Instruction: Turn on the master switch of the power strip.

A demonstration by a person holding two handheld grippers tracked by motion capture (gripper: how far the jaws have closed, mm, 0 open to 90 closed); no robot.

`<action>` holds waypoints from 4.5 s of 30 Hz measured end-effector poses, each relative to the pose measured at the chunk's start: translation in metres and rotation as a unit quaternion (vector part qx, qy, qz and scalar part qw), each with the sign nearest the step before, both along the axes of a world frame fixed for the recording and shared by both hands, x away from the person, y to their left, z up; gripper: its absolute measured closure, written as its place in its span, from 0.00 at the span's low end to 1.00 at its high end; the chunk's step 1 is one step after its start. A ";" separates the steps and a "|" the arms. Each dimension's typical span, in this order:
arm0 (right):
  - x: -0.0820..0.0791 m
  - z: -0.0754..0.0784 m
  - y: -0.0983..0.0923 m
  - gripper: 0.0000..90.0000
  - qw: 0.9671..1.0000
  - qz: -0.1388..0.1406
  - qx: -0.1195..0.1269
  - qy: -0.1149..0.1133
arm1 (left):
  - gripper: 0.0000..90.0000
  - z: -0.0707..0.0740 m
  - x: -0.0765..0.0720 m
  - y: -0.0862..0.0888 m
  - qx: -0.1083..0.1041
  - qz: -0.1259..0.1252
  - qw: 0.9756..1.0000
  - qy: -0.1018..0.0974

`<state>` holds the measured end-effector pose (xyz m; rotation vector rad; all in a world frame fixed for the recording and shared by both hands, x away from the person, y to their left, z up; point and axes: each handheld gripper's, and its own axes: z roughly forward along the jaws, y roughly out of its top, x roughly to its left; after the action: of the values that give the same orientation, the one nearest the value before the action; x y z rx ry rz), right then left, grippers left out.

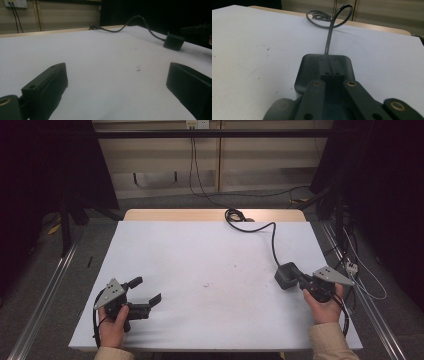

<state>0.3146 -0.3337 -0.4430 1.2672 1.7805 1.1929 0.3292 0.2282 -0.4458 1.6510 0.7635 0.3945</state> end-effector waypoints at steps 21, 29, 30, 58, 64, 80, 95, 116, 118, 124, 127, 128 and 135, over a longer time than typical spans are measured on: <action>0.000 0.000 -0.002 1.00 1.000 -0.002 0.013 -0.005 | 0.04 0.001 0.000 0.002 0.002 0.003 1.000 -0.002; 0.000 0.000 -0.003 0.91 1.000 0.000 0.019 -0.003 | 0.04 0.000 0.003 0.000 0.000 0.003 1.000 -0.002; 0.000 0.000 -0.003 0.89 1.000 -0.001 0.021 -0.003 | 0.04 0.000 0.004 0.000 0.001 0.003 1.000 -0.002; -0.009 0.008 0.000 0.28 0.998 0.016 0.059 -0.008 | 0.04 0.002 0.001 0.002 -0.002 0.004 1.000 -0.003; -0.013 0.006 0.003 0.24 0.997 0.026 0.068 -0.005 | 0.04 0.001 0.002 0.001 0.000 0.002 1.000 -0.002; -0.027 0.004 0.012 0.17 0.997 0.046 0.065 -0.001 | 0.04 0.001 0.005 -0.002 -0.005 0.000 1.000 -0.001; -0.038 0.000 0.021 0.17 0.995 0.075 0.060 0.010 | 0.04 0.002 0.005 -0.001 -0.003 0.001 1.000 -0.004; -0.048 -0.005 0.023 0.17 0.994 0.088 0.063 0.017 | 0.04 0.002 0.004 0.000 -0.005 0.003 1.000 -0.005; -0.049 -0.006 0.025 0.17 0.994 0.090 0.062 0.018 | 0.04 0.002 0.004 0.000 -0.006 0.003 1.000 -0.005; -0.049 -0.006 0.028 0.17 0.993 0.097 0.063 0.019 | 0.04 0.002 0.004 0.000 -0.005 0.003 1.000 -0.005; -0.050 -0.007 0.029 0.17 0.993 0.098 0.065 0.022 | 0.04 0.003 0.004 0.000 -0.006 0.003 1.000 -0.004; -0.050 -0.007 0.029 0.17 0.993 0.099 0.066 0.023 | 0.04 0.003 0.004 0.000 -0.006 0.003 1.000 -0.005; -0.052 -0.009 0.033 0.17 0.992 0.108 0.064 0.027 | 0.04 0.003 0.004 0.000 -0.005 0.003 1.000 -0.004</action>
<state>0.2628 -0.3010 -0.4521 1.2106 1.9458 1.4252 0.3331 0.2280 -0.4433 1.6372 0.7628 0.4016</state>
